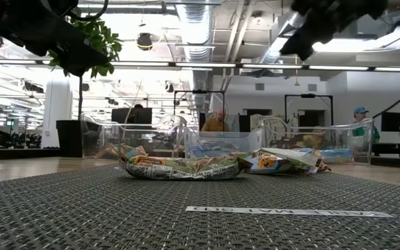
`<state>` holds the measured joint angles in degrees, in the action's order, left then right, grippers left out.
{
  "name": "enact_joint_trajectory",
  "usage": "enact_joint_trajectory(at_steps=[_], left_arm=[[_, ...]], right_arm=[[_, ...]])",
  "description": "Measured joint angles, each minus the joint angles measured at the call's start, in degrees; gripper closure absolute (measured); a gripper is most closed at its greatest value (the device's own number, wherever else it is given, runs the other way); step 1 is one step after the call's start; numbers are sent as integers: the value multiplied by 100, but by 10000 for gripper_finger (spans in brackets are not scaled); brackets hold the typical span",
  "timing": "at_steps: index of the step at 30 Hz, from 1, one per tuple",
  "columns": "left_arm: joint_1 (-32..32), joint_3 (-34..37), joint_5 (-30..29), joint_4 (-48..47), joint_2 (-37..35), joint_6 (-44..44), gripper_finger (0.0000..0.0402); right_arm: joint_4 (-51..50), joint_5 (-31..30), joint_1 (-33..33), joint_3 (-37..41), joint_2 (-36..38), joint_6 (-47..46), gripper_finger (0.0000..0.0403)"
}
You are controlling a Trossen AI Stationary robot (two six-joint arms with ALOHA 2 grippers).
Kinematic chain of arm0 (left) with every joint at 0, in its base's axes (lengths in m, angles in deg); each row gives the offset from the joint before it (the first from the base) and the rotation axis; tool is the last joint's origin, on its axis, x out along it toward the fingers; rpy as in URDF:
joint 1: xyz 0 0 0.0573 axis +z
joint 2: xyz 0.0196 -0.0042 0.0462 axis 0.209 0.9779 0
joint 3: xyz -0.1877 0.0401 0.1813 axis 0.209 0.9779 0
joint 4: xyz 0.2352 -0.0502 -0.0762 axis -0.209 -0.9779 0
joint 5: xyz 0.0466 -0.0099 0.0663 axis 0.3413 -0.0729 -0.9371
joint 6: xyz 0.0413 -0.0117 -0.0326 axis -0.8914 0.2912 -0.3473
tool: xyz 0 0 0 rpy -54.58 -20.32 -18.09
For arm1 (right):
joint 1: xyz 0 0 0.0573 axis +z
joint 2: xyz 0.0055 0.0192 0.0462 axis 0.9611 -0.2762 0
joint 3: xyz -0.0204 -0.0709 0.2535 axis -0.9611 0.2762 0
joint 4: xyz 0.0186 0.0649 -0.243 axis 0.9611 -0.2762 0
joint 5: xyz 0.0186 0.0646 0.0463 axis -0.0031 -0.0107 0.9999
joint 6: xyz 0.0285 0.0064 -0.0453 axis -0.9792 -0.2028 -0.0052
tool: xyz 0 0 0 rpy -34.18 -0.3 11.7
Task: Pick and place Granola Bars by type
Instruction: Put the yellow granola bar into the left transparent bin
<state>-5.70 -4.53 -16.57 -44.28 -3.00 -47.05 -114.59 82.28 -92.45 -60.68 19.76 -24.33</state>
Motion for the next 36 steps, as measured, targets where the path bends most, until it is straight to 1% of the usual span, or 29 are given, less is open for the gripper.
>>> enact_joint_trajectory(at_steps=[4,8,11,16,18,26,31,36], left_arm=[[0,0,-10,5,0,3,116],[0,0,-155,11,0,65,116],[0,0,-223,11,0,83,116],[0,0,-256,13,0,86,116],[0,0,-264,13,0,95,116],[0,0,-264,15,0,119,116],[0,0,-264,15,0,140,116],[0,0,-339,15,0,204,116]], right_arm=[[1045,440,277,793,769,-296,336],[2232,378,593,1546,1389,-764,336],[3160,343,824,2044,1687,-928,336],[4759,338,1233,2898,2009,-942,336],[5167,330,1327,3166,2095,-1012,336],[5495,219,1451,3816,2581,-1105,336],[5502,-240,1607,4177,2944,-1104,336],[5555,-385,1809,4388,3277,-1039,336]])
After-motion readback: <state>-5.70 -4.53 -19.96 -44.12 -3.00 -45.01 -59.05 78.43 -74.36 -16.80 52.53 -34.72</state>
